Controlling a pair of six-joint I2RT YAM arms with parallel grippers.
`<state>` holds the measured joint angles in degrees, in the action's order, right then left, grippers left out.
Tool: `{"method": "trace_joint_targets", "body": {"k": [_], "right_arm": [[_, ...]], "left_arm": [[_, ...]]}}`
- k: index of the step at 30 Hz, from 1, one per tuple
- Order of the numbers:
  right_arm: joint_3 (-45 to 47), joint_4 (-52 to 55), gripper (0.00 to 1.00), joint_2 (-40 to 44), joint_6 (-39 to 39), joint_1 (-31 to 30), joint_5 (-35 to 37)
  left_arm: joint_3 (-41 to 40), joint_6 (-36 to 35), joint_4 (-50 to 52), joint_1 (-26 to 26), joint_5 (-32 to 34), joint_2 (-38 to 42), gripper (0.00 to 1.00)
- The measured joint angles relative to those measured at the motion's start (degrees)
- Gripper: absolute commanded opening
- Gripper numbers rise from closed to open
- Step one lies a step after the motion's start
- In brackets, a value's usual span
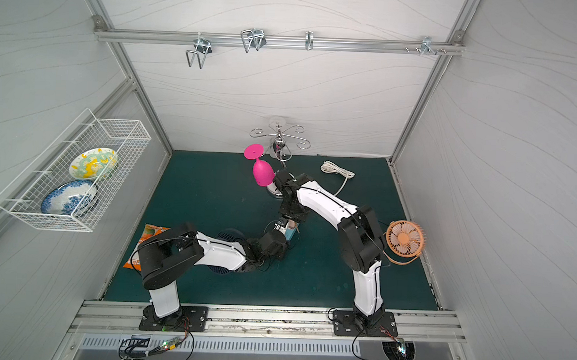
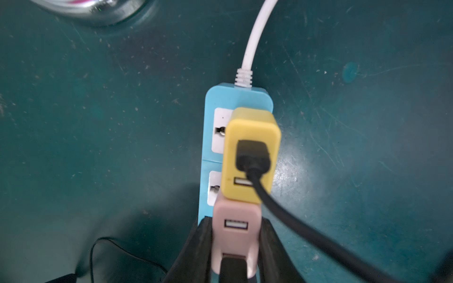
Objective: Unplug the desk fan from the power strip
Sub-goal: Remove the plug from the socket, then place the plug at the center of the board.
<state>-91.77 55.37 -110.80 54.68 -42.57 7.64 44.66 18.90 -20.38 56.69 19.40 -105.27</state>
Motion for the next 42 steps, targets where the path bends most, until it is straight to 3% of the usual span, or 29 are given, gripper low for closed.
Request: {"method": "trace_joint_targets", "body": {"k": [12,25,34,42], "right_arm": [[3.0,-4.2,0.0,4.1,-0.2,-2.2,5.5],[4.9,-3.2,0.0,9.8,-2.7,-3.3,5.4],[11.7,-1.2,0.0,15.6,-2.7,-2.8,2.5],[19.2,-0.9,0.0,25.6,-2.4,0.9,1.3]], "left_arm": [[0.0,0.0,0.0,-0.4,-1.2,0.0,0.0],[0.6,-0.3,1.2,-0.7,-1.9,0.1,0.0],[2.5,-1.6,6.7,-0.9,-2.4,1.3,0.4],[3.7,-3.0,13.0,-0.9,-2.5,3.9,0.52]]}}
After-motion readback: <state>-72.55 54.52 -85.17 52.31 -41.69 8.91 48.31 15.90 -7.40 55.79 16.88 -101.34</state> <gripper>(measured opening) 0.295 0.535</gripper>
